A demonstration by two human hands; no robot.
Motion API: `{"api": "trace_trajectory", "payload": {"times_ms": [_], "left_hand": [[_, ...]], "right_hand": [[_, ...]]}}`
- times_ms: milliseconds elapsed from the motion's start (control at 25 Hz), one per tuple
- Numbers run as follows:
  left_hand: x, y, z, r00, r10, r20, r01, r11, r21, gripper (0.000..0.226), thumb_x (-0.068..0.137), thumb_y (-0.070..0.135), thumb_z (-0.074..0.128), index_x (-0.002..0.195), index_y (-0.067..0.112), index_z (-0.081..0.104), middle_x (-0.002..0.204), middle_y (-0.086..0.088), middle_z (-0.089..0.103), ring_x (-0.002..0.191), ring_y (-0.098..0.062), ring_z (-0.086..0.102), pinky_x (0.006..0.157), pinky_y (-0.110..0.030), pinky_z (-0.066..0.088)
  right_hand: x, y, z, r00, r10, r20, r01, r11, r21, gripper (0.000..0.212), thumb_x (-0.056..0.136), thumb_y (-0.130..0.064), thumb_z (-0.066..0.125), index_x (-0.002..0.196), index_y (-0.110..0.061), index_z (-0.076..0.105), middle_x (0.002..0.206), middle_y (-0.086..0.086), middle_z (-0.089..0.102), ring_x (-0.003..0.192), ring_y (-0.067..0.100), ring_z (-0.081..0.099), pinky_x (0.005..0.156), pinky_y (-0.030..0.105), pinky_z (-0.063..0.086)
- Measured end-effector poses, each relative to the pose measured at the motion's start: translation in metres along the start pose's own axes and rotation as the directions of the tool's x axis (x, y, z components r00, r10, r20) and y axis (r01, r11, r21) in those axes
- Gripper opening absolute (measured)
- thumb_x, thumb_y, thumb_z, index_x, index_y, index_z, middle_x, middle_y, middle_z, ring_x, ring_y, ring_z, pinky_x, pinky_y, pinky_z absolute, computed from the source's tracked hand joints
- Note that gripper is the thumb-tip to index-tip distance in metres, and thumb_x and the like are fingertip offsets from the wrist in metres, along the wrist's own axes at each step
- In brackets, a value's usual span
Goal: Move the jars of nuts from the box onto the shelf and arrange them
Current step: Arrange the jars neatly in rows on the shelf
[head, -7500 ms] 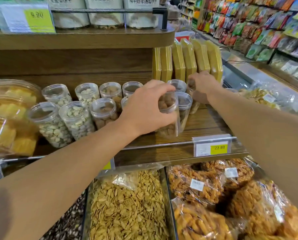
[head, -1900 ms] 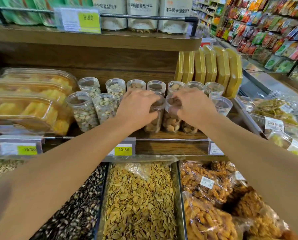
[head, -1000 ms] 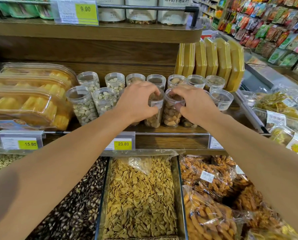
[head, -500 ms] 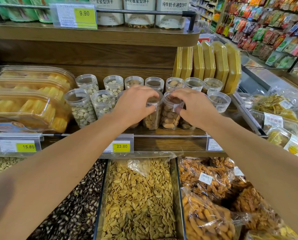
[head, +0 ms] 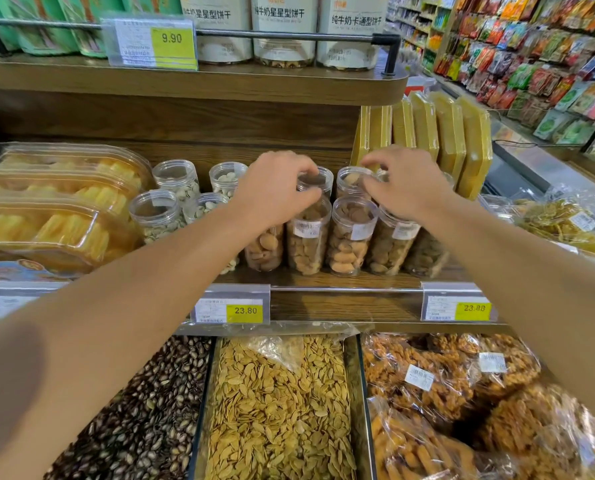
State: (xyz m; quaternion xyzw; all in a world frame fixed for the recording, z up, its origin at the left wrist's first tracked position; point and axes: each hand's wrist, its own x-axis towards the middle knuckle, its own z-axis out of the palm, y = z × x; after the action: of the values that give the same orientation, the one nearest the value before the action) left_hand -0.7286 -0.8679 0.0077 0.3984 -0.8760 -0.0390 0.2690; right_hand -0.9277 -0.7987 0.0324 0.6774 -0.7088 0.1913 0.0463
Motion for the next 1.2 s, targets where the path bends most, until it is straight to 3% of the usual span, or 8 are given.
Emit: {"api": "trace_trajectory", "payload": {"times_ms": [280, 440, 520, 640, 720, 840, 1000, 1200], "left_hand": [[0.053, -0.005, 0.018, 0.984, -0.105, 0.146, 0.088, 0.989, 0.121, 0.041, 0.079, 0.055, 0.063, 0.111, 0.029, 0.069, 0.107, 0.003, 0.069, 0.099, -0.02, 0.062, 0.087, -0.042, 0.053], [0.054, -0.011, 0.016, 0.976, -0.037, 0.214, 0.025, 0.998, 0.059, 0.028, 0.082, 0.035, 0.067, 0.109, 0.03, 0.071, 0.11, 0.005, 0.068, 0.093, -0.01, 0.056, 0.078, -0.027, 0.046], [0.052, -0.012, 0.012, 0.976, -0.023, 0.215, 0.02, 1.0, 0.015, 0.032, 0.08, 0.029, 0.066, 0.112, 0.029, 0.07, 0.117, 0.005, 0.066, 0.103, -0.011, 0.057, 0.086, -0.028, 0.047], [0.052, -0.014, 0.014, 0.982, -0.027, 0.188, 0.013, 0.997, 0.077, 0.038, 0.08, 0.043, 0.067, 0.114, 0.027, 0.069, 0.121, 0.003, 0.065, 0.113, -0.017, 0.055, 0.094, -0.036, 0.047], [0.053, -0.014, 0.014, 0.971, -0.029, 0.236, 0.018, 0.999, 0.05, 0.035, 0.081, 0.037, 0.068, 0.115, 0.029, 0.069, 0.121, 0.002, 0.065, 0.114, -0.017, 0.055, 0.092, -0.034, 0.047], [0.053, -0.014, 0.009, 0.965, -0.012, 0.262, 0.022, 0.999, -0.035, 0.038, 0.08, 0.02, 0.066, 0.116, 0.031, 0.068, 0.124, 0.006, 0.064, 0.116, -0.013, 0.055, 0.093, -0.027, 0.045], [0.053, -0.014, 0.012, 0.979, -0.022, 0.201, 0.023, 1.0, -0.002, 0.036, 0.08, 0.039, 0.07, 0.114, 0.027, 0.069, 0.119, 0.003, 0.066, 0.105, -0.012, 0.058, 0.081, -0.025, 0.044], [0.054, -0.019, 0.013, 0.967, -0.009, 0.254, 0.013, 1.0, -0.013, 0.035, 0.083, 0.034, 0.071, 0.117, 0.032, 0.067, 0.127, 0.005, 0.063, 0.115, -0.014, 0.056, 0.09, -0.027, 0.042]], "right_hand": [[0.052, -0.003, 0.019, 0.96, 0.154, 0.236, -0.103, 0.971, -0.215, 0.036, 0.086, -0.05, 0.063, 0.1, -0.017, 0.066, 0.085, 0.0, 0.058, 0.077, 0.02, 0.05, 0.06, 0.028, 0.038], [0.047, 0.004, 0.004, 0.934, 0.05, 0.355, -0.04, 0.999, -0.036, 0.039, 0.087, -0.013, 0.06, 0.124, -0.025, 0.062, 0.118, -0.003, 0.055, 0.106, 0.016, 0.049, 0.082, 0.026, 0.038], [0.043, 0.009, 0.003, 0.967, 0.04, 0.251, -0.046, 0.999, 0.017, 0.04, 0.085, -0.02, 0.061, 0.125, -0.025, 0.062, 0.131, 0.0, 0.057, 0.12, 0.021, 0.051, 0.089, 0.025, 0.037], [0.042, 0.01, 0.013, 0.977, 0.05, 0.21, -0.023, 0.991, -0.13, 0.041, 0.087, -0.043, 0.063, 0.12, -0.019, 0.065, 0.119, 0.006, 0.063, 0.105, 0.023, 0.057, 0.078, 0.027, 0.042], [0.042, 0.009, 0.015, 0.966, 0.025, 0.258, 0.005, 0.993, -0.118, 0.035, 0.088, -0.036, 0.065, 0.12, -0.021, 0.065, 0.121, 0.005, 0.062, 0.1, 0.018, 0.054, 0.077, 0.026, 0.04], [0.04, 0.012, 0.01, 0.959, -0.003, 0.283, -0.017, 0.997, 0.069, 0.044, 0.086, -0.012, 0.061, 0.127, -0.027, 0.061, 0.136, 0.002, 0.055, 0.122, 0.02, 0.05, 0.091, 0.026, 0.037], [0.04, 0.01, 0.02, 0.981, 0.017, 0.195, -0.01, 0.999, -0.037, 0.042, 0.087, -0.042, 0.066, 0.123, -0.022, 0.062, 0.125, 0.002, 0.061, 0.113, 0.022, 0.055, 0.083, 0.026, 0.04], [0.041, 0.013, 0.014, 0.961, -0.011, 0.278, -0.007, 0.998, 0.065, 0.038, 0.088, -0.02, 0.065, 0.126, -0.027, 0.062, 0.133, 0.001, 0.056, 0.122, 0.02, 0.05, 0.087, 0.024, 0.034]]}}
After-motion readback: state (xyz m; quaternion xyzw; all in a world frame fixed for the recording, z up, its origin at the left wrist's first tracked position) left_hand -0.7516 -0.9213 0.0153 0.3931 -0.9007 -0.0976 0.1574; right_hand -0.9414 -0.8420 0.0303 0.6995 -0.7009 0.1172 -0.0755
